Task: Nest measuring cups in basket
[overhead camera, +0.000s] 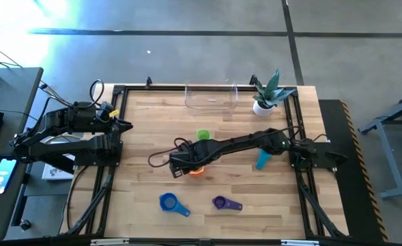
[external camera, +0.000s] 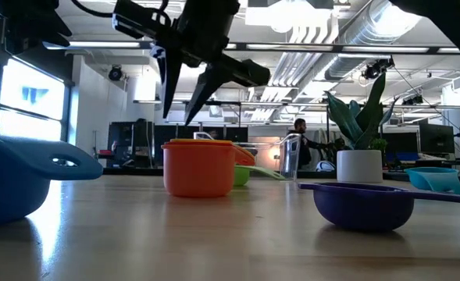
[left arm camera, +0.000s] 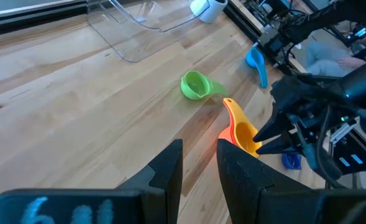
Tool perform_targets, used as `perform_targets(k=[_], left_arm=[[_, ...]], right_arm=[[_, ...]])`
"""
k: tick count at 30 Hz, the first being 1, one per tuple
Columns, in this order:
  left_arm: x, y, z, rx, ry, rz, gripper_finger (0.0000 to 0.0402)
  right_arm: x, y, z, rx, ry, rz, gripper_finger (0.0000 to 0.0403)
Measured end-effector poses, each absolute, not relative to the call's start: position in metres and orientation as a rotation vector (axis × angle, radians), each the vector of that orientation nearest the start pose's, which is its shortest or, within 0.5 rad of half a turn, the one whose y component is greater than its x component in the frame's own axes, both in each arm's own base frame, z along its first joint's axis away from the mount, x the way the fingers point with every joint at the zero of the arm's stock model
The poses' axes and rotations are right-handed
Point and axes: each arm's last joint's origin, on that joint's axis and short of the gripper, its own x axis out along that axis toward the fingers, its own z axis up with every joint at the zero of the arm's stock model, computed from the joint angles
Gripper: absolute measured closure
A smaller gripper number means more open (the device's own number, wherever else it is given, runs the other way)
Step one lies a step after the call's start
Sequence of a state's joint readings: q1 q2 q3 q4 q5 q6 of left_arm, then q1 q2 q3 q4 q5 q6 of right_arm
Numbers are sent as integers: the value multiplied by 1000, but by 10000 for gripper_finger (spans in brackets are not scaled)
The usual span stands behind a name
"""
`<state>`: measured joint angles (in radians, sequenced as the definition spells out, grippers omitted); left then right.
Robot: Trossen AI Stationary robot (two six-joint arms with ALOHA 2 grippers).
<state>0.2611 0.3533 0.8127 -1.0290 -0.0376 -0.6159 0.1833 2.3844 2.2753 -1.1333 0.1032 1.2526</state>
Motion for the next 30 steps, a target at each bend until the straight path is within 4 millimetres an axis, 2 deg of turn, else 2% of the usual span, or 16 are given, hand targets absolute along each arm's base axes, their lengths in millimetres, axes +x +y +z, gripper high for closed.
perform_targets(k=[26,30], left_arm=[[45,13,305,-658,462,458,312],[45,13,305,-658,462,458,312]], right_arm=[[485,83,223,865,1087,-712,293],[487,84,214,849,1110,-709,293]])
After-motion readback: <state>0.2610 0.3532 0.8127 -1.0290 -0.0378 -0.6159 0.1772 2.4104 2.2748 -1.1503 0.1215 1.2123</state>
